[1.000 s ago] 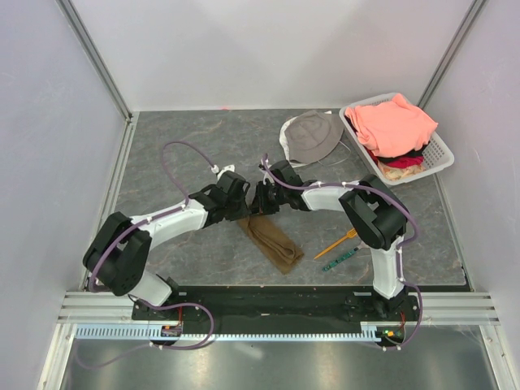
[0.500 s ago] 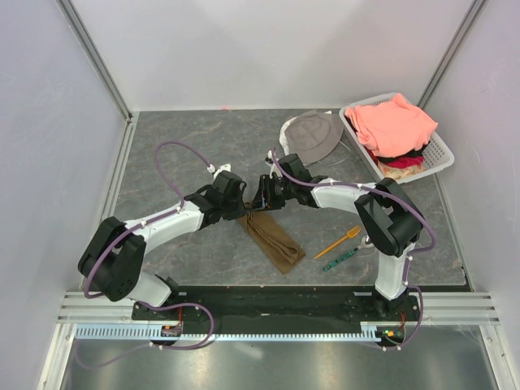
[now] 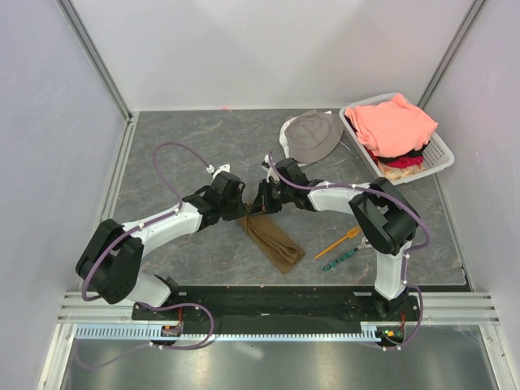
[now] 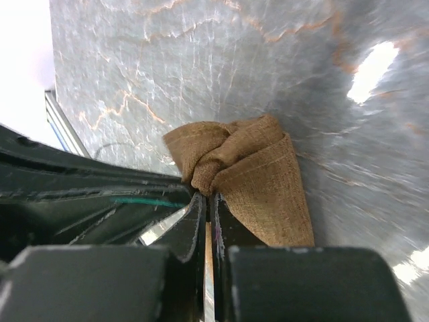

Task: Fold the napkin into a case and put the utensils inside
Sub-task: Stuff the top corner of the smaller-rectangle-folded napkin into the folded napkin.

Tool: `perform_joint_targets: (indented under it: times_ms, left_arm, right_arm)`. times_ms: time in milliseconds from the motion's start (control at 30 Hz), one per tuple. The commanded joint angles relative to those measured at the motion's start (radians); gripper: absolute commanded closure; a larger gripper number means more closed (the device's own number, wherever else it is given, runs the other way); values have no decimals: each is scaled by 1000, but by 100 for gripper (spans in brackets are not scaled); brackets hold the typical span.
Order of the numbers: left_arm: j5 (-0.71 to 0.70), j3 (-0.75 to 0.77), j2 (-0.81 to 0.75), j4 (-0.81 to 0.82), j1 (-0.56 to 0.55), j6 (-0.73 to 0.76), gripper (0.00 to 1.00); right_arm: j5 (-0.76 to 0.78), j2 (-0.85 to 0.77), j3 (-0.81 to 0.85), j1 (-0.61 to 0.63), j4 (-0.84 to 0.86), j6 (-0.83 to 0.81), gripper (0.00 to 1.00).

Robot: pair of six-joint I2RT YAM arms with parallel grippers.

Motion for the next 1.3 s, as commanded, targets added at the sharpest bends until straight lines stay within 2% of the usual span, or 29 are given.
perform_joint_targets:
  times_ms: [0, 100, 200, 233, 333, 633, 767, 900, 967, 1267]
  left_arm:
    - [23, -11, -16, 59, 3, -39, 98]
    - [17, -7, 0, 55, 3, -50, 98]
    - [-6, -18, -5, 41, 6, -60, 98]
    - [-6, -24, -8, 38, 9, -57, 98]
    - [-21, -30, -16, 27, 12, -54, 98]
    - [-9, -37, -31, 27, 12, -48, 98]
    - [-7, -34, -29, 29, 12, -47, 98]
    - [-9, -35, -31, 32, 12, -45, 98]
    - [-4, -35, -23, 35, 12, -47, 98]
    - [11, -27, -14, 52, 12, -48, 98]
  right_arm:
    - [-45, 95, 32, 66, 96, 43, 98]
    - [-49, 133, 51, 71, 91, 22, 98]
    - [-40, 89, 13, 9, 70, 5, 93]
    - [-45, 74, 3, -1, 62, -3, 84]
    - [-46, 20, -10, -27, 10, -38, 68]
    - [-39, -54, -47, -30, -10, -52, 51]
    - [-42, -38, -41, -32, 4, -46, 53]
    - [-36, -37, -41, -32, 24, -34, 64]
    - [-31, -34, -32, -32, 28, -32, 66]
    - [-39, 41, 32, -21, 27, -37, 65]
